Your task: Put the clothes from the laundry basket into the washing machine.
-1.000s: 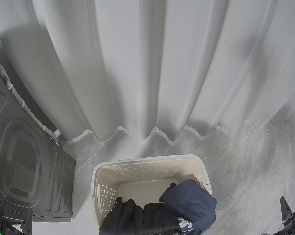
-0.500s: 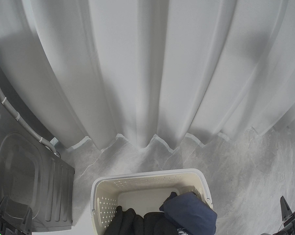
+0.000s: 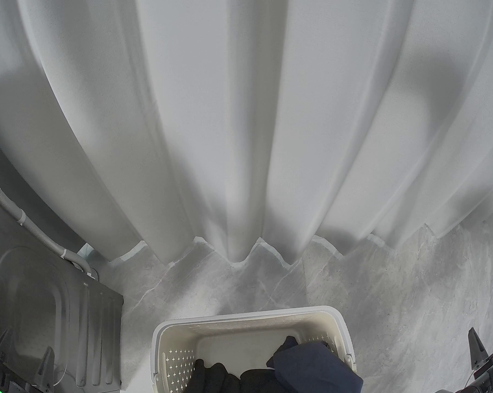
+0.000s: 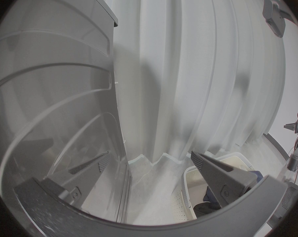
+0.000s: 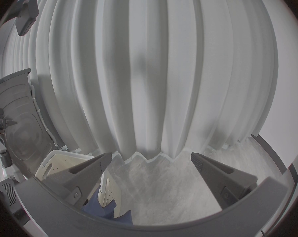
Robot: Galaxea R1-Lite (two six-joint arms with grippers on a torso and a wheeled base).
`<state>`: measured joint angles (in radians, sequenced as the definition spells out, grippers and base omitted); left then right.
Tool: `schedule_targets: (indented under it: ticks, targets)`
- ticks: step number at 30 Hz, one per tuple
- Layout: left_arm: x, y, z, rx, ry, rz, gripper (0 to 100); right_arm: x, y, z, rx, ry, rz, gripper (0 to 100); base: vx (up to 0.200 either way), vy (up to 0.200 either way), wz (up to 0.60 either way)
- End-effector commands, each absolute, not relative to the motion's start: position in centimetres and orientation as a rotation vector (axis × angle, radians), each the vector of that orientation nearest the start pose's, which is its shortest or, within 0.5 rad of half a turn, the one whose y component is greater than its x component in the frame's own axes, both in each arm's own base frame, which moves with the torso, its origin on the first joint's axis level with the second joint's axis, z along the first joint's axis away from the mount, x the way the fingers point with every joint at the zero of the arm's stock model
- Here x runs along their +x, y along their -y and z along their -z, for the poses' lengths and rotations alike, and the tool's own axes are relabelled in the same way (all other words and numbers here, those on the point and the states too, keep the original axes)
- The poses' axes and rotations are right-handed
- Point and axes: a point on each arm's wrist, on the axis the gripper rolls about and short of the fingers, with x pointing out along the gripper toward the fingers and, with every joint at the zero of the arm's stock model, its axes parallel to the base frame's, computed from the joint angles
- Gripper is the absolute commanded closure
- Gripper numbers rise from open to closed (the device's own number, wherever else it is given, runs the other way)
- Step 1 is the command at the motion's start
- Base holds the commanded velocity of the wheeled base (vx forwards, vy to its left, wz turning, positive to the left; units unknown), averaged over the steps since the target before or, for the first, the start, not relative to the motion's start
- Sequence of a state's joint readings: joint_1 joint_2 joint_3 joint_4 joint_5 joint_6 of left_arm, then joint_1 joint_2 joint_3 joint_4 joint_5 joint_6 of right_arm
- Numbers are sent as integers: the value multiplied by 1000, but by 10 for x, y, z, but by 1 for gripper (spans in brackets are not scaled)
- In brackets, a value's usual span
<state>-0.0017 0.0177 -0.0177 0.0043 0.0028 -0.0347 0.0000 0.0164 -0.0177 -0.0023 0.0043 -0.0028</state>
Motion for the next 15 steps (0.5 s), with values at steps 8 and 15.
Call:
schedule_targets:
  ticks: [8, 15]
  targets:
    - [-22, 0, -76, -34, -9, -2, 0, -22, 0, -76, -3, -11, -5, 0, 0, 0, 0]
    - [-22, 0, -76, -35, -9, -2, 0, -22, 0, -77, -3, -9, -5, 0, 0, 0, 0]
